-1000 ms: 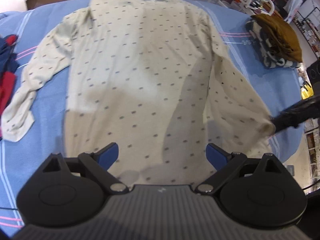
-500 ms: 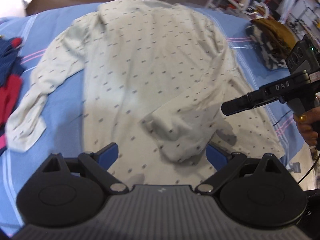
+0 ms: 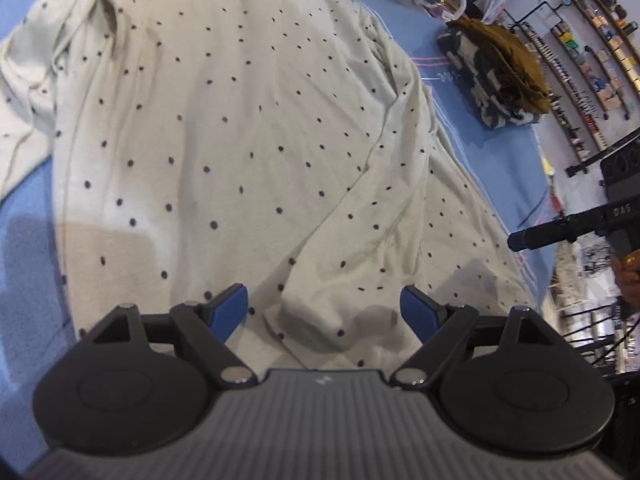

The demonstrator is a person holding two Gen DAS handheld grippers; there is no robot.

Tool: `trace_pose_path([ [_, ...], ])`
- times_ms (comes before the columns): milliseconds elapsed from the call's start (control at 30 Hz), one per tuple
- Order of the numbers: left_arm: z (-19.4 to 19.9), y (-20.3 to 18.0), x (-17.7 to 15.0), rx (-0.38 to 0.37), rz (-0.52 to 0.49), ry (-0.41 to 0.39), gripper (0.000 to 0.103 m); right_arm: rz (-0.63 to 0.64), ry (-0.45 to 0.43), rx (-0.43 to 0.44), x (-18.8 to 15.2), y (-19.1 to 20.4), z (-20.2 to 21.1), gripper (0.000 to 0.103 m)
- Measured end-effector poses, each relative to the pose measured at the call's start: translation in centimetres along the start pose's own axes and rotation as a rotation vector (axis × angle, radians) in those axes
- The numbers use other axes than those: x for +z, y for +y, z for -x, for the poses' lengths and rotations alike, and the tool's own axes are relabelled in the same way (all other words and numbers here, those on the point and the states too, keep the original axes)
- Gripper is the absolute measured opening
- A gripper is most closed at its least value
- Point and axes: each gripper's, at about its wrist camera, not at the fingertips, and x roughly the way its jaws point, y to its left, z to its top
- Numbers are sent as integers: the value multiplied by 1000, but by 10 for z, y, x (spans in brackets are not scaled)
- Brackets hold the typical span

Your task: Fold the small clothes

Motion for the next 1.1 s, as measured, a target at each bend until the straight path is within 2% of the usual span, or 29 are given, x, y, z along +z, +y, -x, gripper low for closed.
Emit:
trace_pose_path([
  [67, -5, 1, 4, -42, 17, -4, 57, -8, -3, -1, -1, 0, -2, 70],
  [100, -10, 1, 6, -58, 25, 7, 50, -14, -9, -5, -2, -1, -3, 71],
  [167, -24, -3, 7, -37, 28, 56, 15, -25, -18, -14, -1, -4, -5, 71],
  [233, -31, -5, 6, -21, 62, 75, 7, -15, -42, -48, 1, -6, -5, 71],
  [267, -30, -7, 7, -36, 81, 65, 5, 0, -58, -83, 3, -7, -4, 71],
  [333, -18, -12, 11, -73, 101, 15, 5, 46, -88, -180, 7, -8, -3, 78],
  [400, 0, -18, 19, -97, 108, -35, 5, 82, -112, -216, 12, -13, -2, 85],
  [467, 16, -24, 28, -81, 92, -69, 5, 88, -132, -221, 19, -18, -1, 90],
  [533, 35, -26, 37, -75, 89, -110, 5, 127, -165, -269, 28, -16, -2, 93],
  [600, 51, -26, 44, -26, 67, -139, 5, 207, -196, -320, 38, -11, -4, 102],
  [633, 58, -22, 46, 2, 73, -150, 5, 252, -208, -341, 44, -9, -6, 103],
  [733, 80, -3, 49, 45, 143, -201, 5, 411, -235, -410, 63, -1, -13, 103],
  [833, 98, 6, 56, 82, 167, -244, 5, 571, -245, -486, 83, 1, -25, 101],
  [967, 112, 3, 71, 89, 172, -284, 5, 726, -233, -521, 102, 3, -46, 81],
  [1100, 115, -8, 85, 112, 154, -294, 5, 856, -245, -605, 116, 10, -66, 77],
])
